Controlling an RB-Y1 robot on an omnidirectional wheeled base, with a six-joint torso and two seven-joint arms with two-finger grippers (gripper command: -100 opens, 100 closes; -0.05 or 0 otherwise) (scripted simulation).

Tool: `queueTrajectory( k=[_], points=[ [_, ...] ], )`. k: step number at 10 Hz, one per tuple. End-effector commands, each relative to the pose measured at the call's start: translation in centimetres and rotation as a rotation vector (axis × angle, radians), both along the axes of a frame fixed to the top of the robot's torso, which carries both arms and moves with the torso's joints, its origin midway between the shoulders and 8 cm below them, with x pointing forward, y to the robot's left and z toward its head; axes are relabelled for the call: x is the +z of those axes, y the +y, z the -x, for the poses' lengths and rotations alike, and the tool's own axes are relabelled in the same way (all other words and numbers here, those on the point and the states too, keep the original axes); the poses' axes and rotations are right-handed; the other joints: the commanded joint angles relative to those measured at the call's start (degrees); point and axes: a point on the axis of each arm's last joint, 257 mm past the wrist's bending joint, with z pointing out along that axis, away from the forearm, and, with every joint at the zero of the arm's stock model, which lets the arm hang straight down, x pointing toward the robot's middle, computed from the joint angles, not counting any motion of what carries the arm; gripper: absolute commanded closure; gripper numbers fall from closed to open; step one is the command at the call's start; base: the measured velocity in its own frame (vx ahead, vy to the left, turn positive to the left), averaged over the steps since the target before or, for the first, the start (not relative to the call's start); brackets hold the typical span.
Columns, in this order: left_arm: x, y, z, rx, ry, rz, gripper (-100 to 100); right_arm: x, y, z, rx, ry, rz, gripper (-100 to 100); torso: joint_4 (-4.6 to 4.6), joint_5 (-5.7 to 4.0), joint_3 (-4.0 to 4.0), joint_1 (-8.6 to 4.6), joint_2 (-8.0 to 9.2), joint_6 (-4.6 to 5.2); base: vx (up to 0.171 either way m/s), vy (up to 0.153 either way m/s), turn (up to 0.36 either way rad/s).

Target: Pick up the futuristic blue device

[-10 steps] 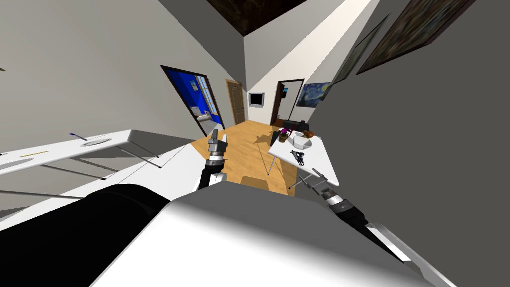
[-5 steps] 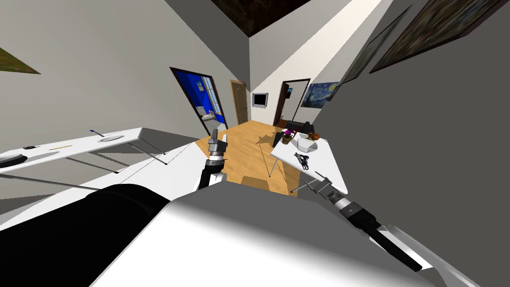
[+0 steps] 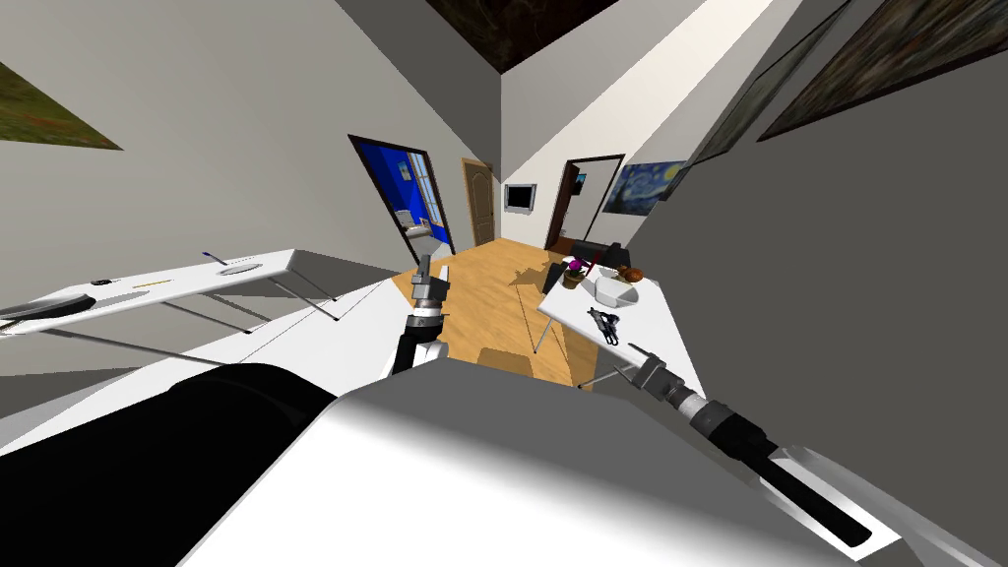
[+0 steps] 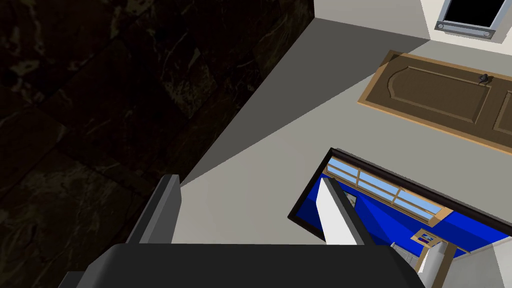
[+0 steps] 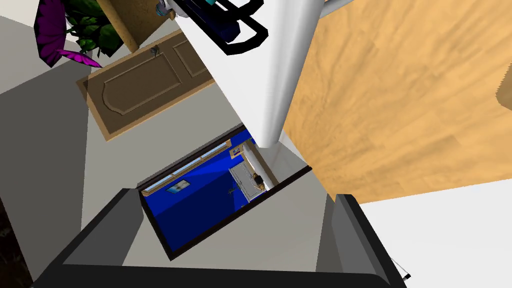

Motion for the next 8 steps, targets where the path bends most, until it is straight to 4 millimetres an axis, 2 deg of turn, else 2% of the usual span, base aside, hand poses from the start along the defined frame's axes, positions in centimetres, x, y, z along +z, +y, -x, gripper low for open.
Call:
queueTrajectory(
  k=[1, 2, 3, 4, 6, 7, 8],
  points=[
    [0.0, 0.0, 0.0, 0.000, 0.000, 0.000, 0, -0.5, -2.2, 0.2, 0.032, 0.011, 0.111, -100, 0.00, 0.00, 0.00, 0.00, 0.00, 0.00, 0.060, -0.016, 0.121],
    [0.0, 0.0, 0.0, 0.000, 0.000, 0.000, 0, -0.4, -2.2, 0.1, 0.040, 0.009, 0.123, -100, 0.00, 0.00, -0.02, -0.03, -0.03, -0.02, 0.058, -0.015, 0.055],
    [0.0, 0.0, 0.0, 0.000, 0.000, 0.000, 0, -0.6, -3.9, 0.2, 0.071, 0.019, 0.212, -100, 0.00, -0.01, -0.01, -0.02, -0.02, 0.01, 0.082, -0.004, 0.084],
    [0.0, 0.0, 0.0, 0.000, 0.000, 0.000, 0, -0.7, -4.1, 0.3, 0.070, 0.020, 0.217, -100, -0.02, 0.00, -0.05, 0.01, -0.10, -0.02, 0.060, -0.006, 0.052],
    [0.0, 0.0, 0.0, 0.000, 0.000, 0.000, 0, -0.9, -7.3, 0.6, 0.121, 0.043, 0.372, -100, -0.01, 0.01, -0.04, 0.00, -0.07, -0.02, 0.089, -0.019, 0.119],
    [0.0, 0.0, 0.0, 0.000, 0.000, 0.000, 0, -0.8, -7.4, 0.5, 0.129, 0.042, 0.384, -100, -0.04, -0.01, -0.11, -0.06, -0.20, -0.03, 0.101, -0.026, 0.048],
    [0.0, 0.0, 0.0, 0.000, 0.000, 0.000, 0, -0.8, -8.9, 0.6, 0.156, 0.053, 0.457, -100, -0.05, -0.02, -0.11, -0.04, -0.19, 0.01, 0.096, -0.012, 0.075]
  ],
)
